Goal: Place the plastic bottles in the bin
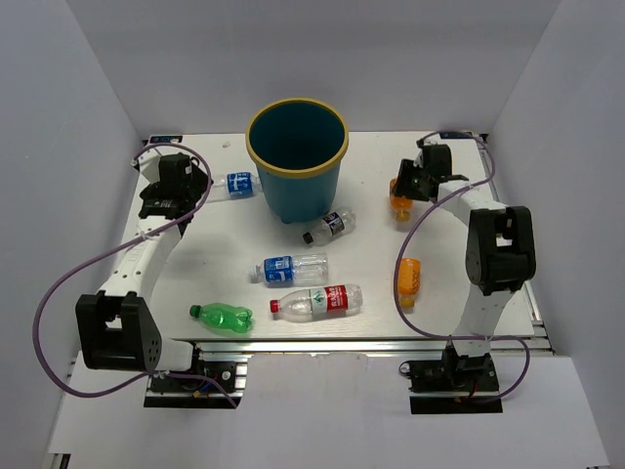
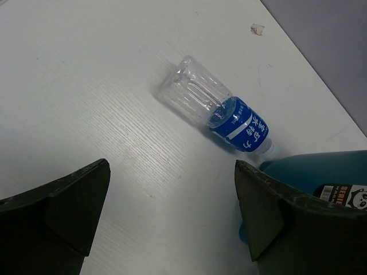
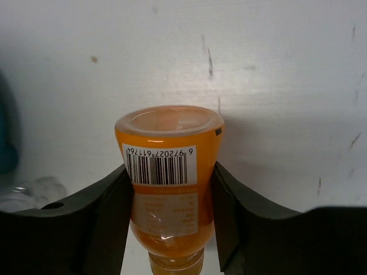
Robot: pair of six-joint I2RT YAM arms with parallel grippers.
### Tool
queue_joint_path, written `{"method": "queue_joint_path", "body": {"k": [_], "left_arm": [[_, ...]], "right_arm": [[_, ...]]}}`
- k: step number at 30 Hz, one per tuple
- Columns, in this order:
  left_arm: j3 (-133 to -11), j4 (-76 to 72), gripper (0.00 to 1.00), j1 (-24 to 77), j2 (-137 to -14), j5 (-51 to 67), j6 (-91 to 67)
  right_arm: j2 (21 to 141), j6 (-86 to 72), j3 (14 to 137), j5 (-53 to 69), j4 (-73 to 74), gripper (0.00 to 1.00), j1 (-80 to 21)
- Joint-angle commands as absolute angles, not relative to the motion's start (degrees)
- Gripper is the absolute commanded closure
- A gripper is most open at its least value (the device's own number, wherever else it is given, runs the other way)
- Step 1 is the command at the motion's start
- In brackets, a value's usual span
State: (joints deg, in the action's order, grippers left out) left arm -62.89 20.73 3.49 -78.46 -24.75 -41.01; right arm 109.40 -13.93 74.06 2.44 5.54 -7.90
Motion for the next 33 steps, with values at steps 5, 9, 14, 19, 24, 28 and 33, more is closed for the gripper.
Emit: {"method": "queue_joint_path", "body": {"k": [5, 9, 14, 19, 24, 28, 33], "left_arm": [[-63.3, 19.7, 0.02, 3.3, -81.8, -21.6, -44.9], [-63.8, 19.0, 0.02, 3.3, -84.9, -20.6, -48.2], [-65.2, 16.8, 0.02, 3.2, -89.1, -19.3, -51.3], [-69.1, 15.3, 0.02, 2.9, -95.9, -16.2, -53.0], [-71.8, 14.9, 0.02, 2.9, -99.6, -15.1, -54.8], [-72.4, 13.9, 0.02, 2.9, -100.6, -17.6, -58.2], [-76.5, 16.0, 0.02, 2.9, -106.3, -20.5, -62.7]], "right_arm": [[97.6, -3.2, 98.2, 9.6, 7.4, 0.73, -15.9], [97.9, 2.3, 105.8, 10.6, 7.4, 0.72, -23.5], [103.2, 3.5, 114.4, 13.1, 7.6, 0.67, -29.8], [109.9, 2.6, 123.7, 16.5, 12.7, 0.40, -31.3], [109.8, 5.0, 125.8, 16.3, 14.2, 0.11, -31.3], [106.5, 5.5, 123.5, 15.5, 15.1, 0.11, -30.9], [100.0, 4.0, 117.8, 15.9, 14.7, 0.11, -28.2]]}}
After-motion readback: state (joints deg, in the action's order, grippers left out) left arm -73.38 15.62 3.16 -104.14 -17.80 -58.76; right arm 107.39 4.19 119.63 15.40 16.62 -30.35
